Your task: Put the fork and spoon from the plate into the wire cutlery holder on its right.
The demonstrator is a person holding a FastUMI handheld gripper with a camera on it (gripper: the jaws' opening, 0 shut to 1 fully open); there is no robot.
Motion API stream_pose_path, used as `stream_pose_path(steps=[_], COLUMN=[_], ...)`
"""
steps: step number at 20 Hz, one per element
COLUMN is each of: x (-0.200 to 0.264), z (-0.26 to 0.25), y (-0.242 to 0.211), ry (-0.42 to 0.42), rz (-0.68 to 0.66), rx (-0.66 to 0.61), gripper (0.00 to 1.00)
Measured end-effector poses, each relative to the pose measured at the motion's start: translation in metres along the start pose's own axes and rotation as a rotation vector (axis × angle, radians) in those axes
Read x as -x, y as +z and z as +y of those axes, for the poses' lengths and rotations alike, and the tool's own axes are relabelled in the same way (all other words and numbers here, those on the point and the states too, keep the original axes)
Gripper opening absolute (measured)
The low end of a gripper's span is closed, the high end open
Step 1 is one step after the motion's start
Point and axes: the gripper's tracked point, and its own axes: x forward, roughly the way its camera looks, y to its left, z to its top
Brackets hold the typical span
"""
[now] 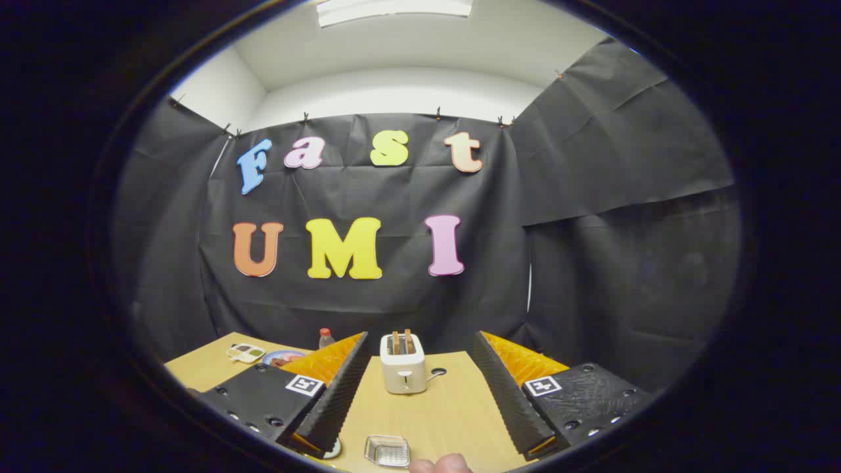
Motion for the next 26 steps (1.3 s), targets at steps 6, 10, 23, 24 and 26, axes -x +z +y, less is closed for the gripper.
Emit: stream_pose_path(steps=[6,10,23,24,26], x=[-0.002,-0.008,-0.036,-0.038,-0.039], z=[0.011,0.011,0.015,0.018,0.025], y=[-0.005,-0.007,-0.021,-0.018,-0.02], ry=[0.03,0.035,0.06,0.068,0.08], rz=[0.021,0.03,0.084,0.078,0.077], rx=[-0.008,-0.002,0.019,0.019,0.016], gripper=[0.95,0.95,0.95,0.95,0.95])
